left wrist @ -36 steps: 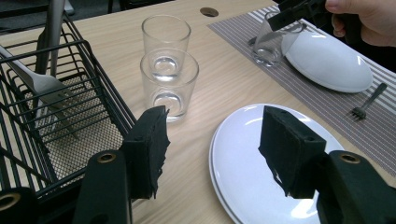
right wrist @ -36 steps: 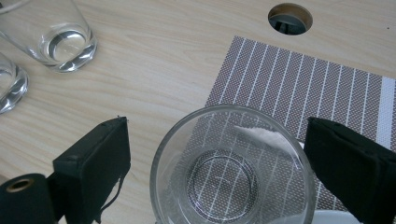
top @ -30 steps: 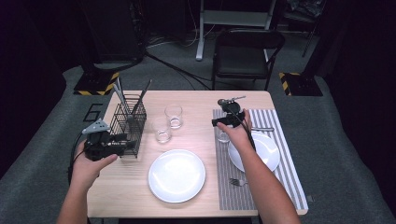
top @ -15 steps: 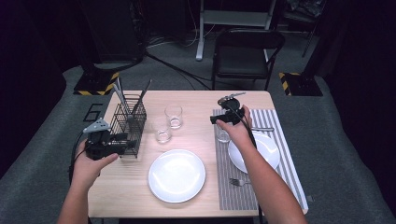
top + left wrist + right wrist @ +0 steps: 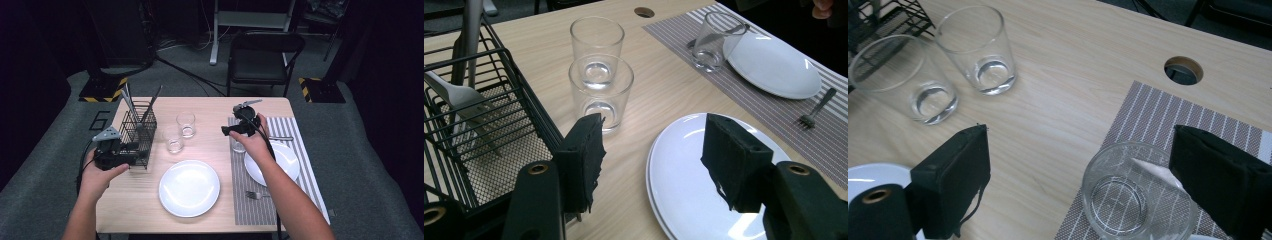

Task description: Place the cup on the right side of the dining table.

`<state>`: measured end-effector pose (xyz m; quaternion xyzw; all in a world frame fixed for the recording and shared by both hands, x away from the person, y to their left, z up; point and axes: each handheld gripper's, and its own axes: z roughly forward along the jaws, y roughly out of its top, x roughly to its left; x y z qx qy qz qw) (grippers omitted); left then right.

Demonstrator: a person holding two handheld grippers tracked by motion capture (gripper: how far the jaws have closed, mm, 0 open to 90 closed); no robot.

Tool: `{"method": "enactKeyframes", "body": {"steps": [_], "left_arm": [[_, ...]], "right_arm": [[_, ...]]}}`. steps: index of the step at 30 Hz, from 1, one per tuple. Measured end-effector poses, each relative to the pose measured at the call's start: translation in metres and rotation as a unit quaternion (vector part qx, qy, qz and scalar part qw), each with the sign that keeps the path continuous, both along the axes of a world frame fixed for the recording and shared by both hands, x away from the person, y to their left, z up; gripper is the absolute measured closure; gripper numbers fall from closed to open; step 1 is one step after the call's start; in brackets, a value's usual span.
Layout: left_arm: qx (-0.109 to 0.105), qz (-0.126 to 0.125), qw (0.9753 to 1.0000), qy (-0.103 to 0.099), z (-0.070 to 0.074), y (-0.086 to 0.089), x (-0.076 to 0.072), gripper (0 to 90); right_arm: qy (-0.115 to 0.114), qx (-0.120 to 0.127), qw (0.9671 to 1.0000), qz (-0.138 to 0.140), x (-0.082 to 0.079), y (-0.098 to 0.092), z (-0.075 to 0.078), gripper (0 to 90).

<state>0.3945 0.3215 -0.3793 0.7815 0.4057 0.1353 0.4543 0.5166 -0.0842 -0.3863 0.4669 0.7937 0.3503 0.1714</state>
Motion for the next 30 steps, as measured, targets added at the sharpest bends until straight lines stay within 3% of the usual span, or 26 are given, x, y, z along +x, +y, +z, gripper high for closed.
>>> {"method": "enactKeyframes", "body": {"steps": [4, 17, 30], "left_arm": [[0.000, -0.003, 1.0000, 0.000, 0.001, -0.002, 0.000, 41.3], [0.001, -0.008, 1.0000, -0.003, 0.002, -0.005, -0.002, 41.3], [0.003, -0.010, 0.9999, -0.004, 0.003, -0.007, -0.003, 41.3]], "right_arm": [[-0.008, 0.007, 0.9998, 0.018, -0.010, 0.000, 0.006, 13.4], [-0.028, 0.027, 0.9966, 0.072, -0.049, 0.004, 0.022, 14.9], [-0.036, 0.036, 0.9920, 0.116, -0.076, 0.009, 0.021, 18.3]]}}
